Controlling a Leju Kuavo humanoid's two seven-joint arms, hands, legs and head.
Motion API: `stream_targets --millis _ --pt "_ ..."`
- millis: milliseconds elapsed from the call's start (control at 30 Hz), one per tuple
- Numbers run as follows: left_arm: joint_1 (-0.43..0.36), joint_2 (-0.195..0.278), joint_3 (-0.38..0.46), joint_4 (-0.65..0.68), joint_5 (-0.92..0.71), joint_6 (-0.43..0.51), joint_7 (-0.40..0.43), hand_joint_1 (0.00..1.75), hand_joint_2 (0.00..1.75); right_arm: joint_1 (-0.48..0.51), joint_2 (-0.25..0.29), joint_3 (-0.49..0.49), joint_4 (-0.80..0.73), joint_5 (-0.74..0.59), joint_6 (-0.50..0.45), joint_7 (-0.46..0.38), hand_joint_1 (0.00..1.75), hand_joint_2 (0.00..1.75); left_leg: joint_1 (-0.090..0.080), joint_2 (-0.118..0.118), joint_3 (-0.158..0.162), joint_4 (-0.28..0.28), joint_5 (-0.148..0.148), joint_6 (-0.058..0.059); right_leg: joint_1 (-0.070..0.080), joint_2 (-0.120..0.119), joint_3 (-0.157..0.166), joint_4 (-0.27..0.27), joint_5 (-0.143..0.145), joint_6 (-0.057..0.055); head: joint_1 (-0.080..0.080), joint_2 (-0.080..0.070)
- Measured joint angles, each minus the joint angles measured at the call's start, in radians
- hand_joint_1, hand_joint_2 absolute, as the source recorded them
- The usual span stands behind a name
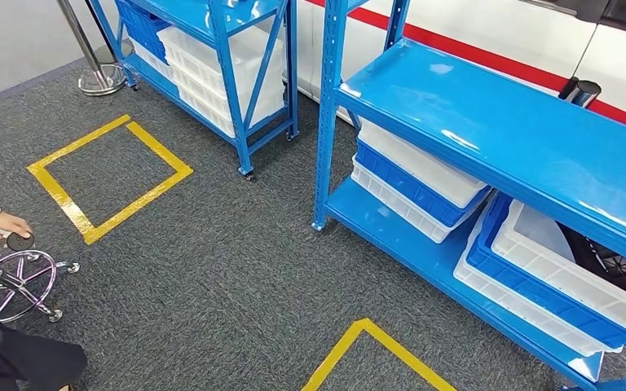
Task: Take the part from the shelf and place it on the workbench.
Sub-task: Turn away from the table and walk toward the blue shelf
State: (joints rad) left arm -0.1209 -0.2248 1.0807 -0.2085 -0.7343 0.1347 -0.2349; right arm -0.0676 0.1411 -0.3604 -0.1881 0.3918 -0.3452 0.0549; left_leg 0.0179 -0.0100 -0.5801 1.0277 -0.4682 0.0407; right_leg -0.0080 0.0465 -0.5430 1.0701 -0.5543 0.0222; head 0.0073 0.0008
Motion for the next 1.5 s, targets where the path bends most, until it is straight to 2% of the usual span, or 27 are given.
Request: stream_targets --millis 33,100,133,167,233,300,367,433,500,567,633,667,700,767,800,867,933,1000,1067,1133,1167,1200,1267,1333,1367,1433,1500 --pt "0.000 0.000 0.000 0.000 0.000 0.000 0.000 0.00 0.00 0.000 0.000 0.000 0.000 0.000 0.000 0.000 0.00 0.00 -0.001 0.009 0.001 -0.002 0.000 0.005 -0.001 -0.019 -0.030 0.057 -0.026 -0.003 0.001 0.000" --pt "0.001 0.001 0.000 0.000 0.000 0.000 0.000 0.00 0.00 -0.001 0.001 0.000 0.000 0.000 0.000 0.000 0.00 0.00 -0.005 0.028 0.002 -0.001 -0.004 0.010 -0.002 -0.033 -0.108 0.190 -0.076 -0.003 0.003 0.000" --pt "0.001 0.001 0.000 0.000 0.000 0.000 0.000 0.00 0.00 0.000 0.001 0.000 0.000 0.000 0.000 0.000 0.00 0.00 -0.007 0.037 0.003 -0.001 -0.006 0.012 -0.002 -0.034 -0.132 0.227 -0.082 0.001 0.003 0.000" --pt "0.001 0.001 0.000 0.000 0.000 0.000 0.000 0.00 0.00 0.001 0.001 0.000 0.000 0.000 0.000 0.000 0.00 0.00 -0.009 0.045 0.005 -0.001 -0.009 0.012 -0.002 -0.036 -0.138 0.225 -0.071 0.007 0.003 0.000" --pt "0.001 0.001 0.000 0.000 0.000 0.000 0.000 0.00 0.00 0.003 0.001 0.000 0.000 -0.001 0.000 0.000 0.00 0.00 -0.012 0.060 0.013 -0.001 -0.015 0.011 0.001 -0.057 -0.088 0.106 -0.010 0.016 0.003 0.000" --pt "0.002 0.000 0.000 0.000 0.000 -0.001 0.000 0.00 0.00 0.000 0.000 -0.001 0.000 -0.001 0.000 0.001 0.00 0.00 -0.017 0.076 0.023 0.000 -0.025 0.003 0.010 -0.103 -0.035 -0.019 0.047 0.010 0.003 0.000" --pt "0.002 0.000 0.000 0.000 -0.001 -0.001 -0.001 0.00 0.00 -0.004 0.000 -0.001 0.000 -0.002 0.000 0.001 0.00 0.00 -0.019 0.094 0.033 -0.001 -0.034 -0.008 0.018 -0.119 -0.024 -0.055 0.068 -0.002 0.002 0.000" --pt "0.000 -0.001 0.000 0.000 -0.003 -0.002 -0.001 0.00 0.00 -0.005 0.000 -0.003 0.000 -0.003 0.000 0.001 0.00 0.00 -0.015 0.105 0.041 0.000 -0.042 -0.020 0.012 -0.095 -0.017 -0.062 0.074 -0.012 0.002 0.000" --pt "-0.001 0.000 0.000 0.000 -0.007 -0.004 -0.003 0.00 0.00 -0.004 -0.001 -0.007 0.000 -0.005 0.000 0.001 0.00 0.00 -0.010 0.071 0.028 0.045 -0.076 -0.030 -0.002 -0.073 -0.005 -0.070 0.081 -0.025 0.001 0.000" --pt "0.001 0.001 -0.001 0.000 -0.009 -0.005 -0.004 0.00 0.00 -0.005 -0.001 -0.009 0.000 -0.007 0.001 0.001 0.00 0.00 -0.006 0.024 -0.024 0.160 -0.139 -0.039 -0.008 -0.050 0.001 -0.073 0.084 -0.034 -0.001 0.000" --pt "0.004 0.002 -0.001 0.000 -0.012 -0.005 -0.004 0.00 0.00 -0.005 0.000 -0.010 0.000 -0.008 0.003 0.001 0.00 0.00 -0.003 0.012 -0.080 0.263 -0.173 -0.046 -0.008 -0.025 0.002 -0.072 0.083 -0.035 -0.001 0.000" --pt "0.005 0.003 -0.001 0.000 -0.013 -0.005 -0.004 0.00 0.00 -0.004 0.000 -0.011 0.000 -0.008 0.003 0.001 0.00 0.00 0.000 0.010 -0.090 0.270 -0.160 -0.049 -0.008 -0.010 0.003 -0.072 0.083 -0.034 -0.001 0.000" --pt "0.005 0.004 -0.001 0.000 -0.015 -0.005 -0.004 0.00 0.00 -0.004 0.000 -0.012 0.000 -0.009 0.004 0.001 0.00 0.00 0.004 0.008 -0.080 0.236 -0.128 -0.051 -0.009 0.004 0.005 -0.071 0.082 -0.033 -0.001 0.000" --pt "0.004 0.006 -0.001 0.000 -0.017 -0.006 -0.004 0.00 0.00 -0.003 0.001 -0.014 0.000 -0.010 0.004 0.002 0.00 0.00 0.015 -0.020 -0.028 0.105 -0.051 -0.056 -0.011 0.031 0.007 -0.068 0.079 -0.027 -0.001 0.000" --pt "0.004 0.007 -0.001 0.000 -0.018 -0.006 -0.004 0.00 0.00 -0.004 0.001 -0.015 0.000 -0.011 0.004 0.003 0.00 0.00 0.018 -0.039 -0.005 0.050 -0.028 -0.056 -0.009 0.042 0.006 -0.065 0.076 -0.021 -0.001 0.000" --pt "0.002 0.008 -0.001 0.000 -0.020 -0.006 -0.004 0.00 0.00 -0.005 0.001 -0.017 0.000 -0.013 0.004 0.003 0.00 0.00 0.015 -0.059 0.012 0.007 -0.022 -0.048 -0.006 0.059 -0.005 -0.063 0.073 -0.007 -0.001 0.000" --pt "0.000 0.008 -0.001 0.000 -0.020 -0.007 -0.003 0.00 0.00 -0.002 0.002 -0.018 0.000 -0.014 0.003 0.003 0.00 0.00 0.008 -0.041 0.014 0.001 -0.019 -0.028 -0.008 0.067 -0.014 -0.065 0.074 0.009 0.000 0.000" --pt "-0.001 0.007 -0.002 0.000 -0.021 -0.007 -0.003 0.00 0.00 0.000 0.002 -0.019 0.000 -0.015 0.002 0.004 0.00 0.00 0.007 -0.019 0.018 -0.008 -0.014 -0.008 -0.009 0.030 -0.033 -0.028 0.054 0.014 0.002 0.000" --pt "0.001 0.007 -0.001 0.000 -0.021 -0.007 -0.003 0.00 0.00 -0.002 0.002 -0.019 0.000 -0.016 0.002 0.004 0.00 0.00 0.005 0.006 0.020 -0.011 -0.013 0.003 -0.009 -0.020 -0.093 0.088 0.000 0.009 0.006 0.000" --pt "0.002 0.008 -0.001 0.000 -0.021 -0.007 -0.003 0.00 0.00 -0.003 0.002 -0.019 0.000 -0.016 0.002 0.004 0.00 0.00 0.001 0.035 0.020 -0.011 -0.016 0.007 -0.009 -0.033 -0.162 0.214 -0.045 0.011 0.008 0.000" --pt "0.002 0.008 -0.001 0.000 -0.021 -0.007 -0.003 0.00 0.00 -0.002 0.002 -0.019 0.000 -0.016 0.002 0.004 0.00 0.00 0.000 0.047 0.021 -0.011 -0.018 0.007 -0.009 -0.035 -0.175 0.237 -0.048 0.016 0.008 0.000" --pt "0.002 0.008 -0.001 0.000 -0.021 -0.007 -0.003 0.00 0.00 0.000 0.002 -0.020 0.000 -0.017 0.001 0.004 0.00 0.00 -0.001 0.058 0.023 -0.011 -0.019 0.006 -0.010 -0.039 -0.163 0.212 -0.031 0.024 0.008 0.000" --pt "0.002 0.007 -0.002 0.000 -0.021 -0.007 -0.003 0.00 0.00 0.001 0.002 -0.021 0.000 -0.018 0.000 0.005 0.00 0.00 -0.002 0.080 0.030 -0.011 -0.025 0.001 -0.010 -0.073 -0.091 0.070 0.026 0.036 0.009 0.000" --pt "0.002 0.007 -0.002 0.000 -0.021 -0.007 -0.003 0.00 0.00 -0.003 0.002 -0.023 0.000 -0.018 0.000 0.005 0.00 0.00 -0.008 0.098 0.039 -0.010 -0.034 -0.011 -0.002 -0.112 -0.034 -0.039 0.069 0.030 0.009 0.000" --pt "0.002 0.007 -0.002 0.000 -0.021 -0.007 -0.003 0.00 0.00 -0.005 0.002 -0.025 0.000 -0.018 0.000 0.005 0.00 0.00 -0.011 0.104 0.042 -0.009 -0.038 -0.017 0.001 -0.122 -0.026 -0.055 0.076 0.023 0.009 0.000" --pt "0.003 0.008 -0.002 0.000 -0.021 -0.007 -0.003 0.00 0.00 -0.006 0.002 -0.026 0.000 -0.019 0.000 0.005 0.00 0.00 -0.012 0.109 0.045 -0.009 -0.042 -0.022 0.003 -0.115 -0.023 -0.054 0.079 0.015 0.007 0.000" --pt "0.002 0.008 -0.002 0.000 -0.021 -0.007 -0.003 0.00 0.00 -0.006 0.002 -0.026 0.000 -0.019 0.000 0.005 0.00 0.00 -0.012 0.109 0.045 -0.009 -0.042 -0.022 0.003 -0.115 -0.023 -0.054 0.079 0.014 0.007 0.000"
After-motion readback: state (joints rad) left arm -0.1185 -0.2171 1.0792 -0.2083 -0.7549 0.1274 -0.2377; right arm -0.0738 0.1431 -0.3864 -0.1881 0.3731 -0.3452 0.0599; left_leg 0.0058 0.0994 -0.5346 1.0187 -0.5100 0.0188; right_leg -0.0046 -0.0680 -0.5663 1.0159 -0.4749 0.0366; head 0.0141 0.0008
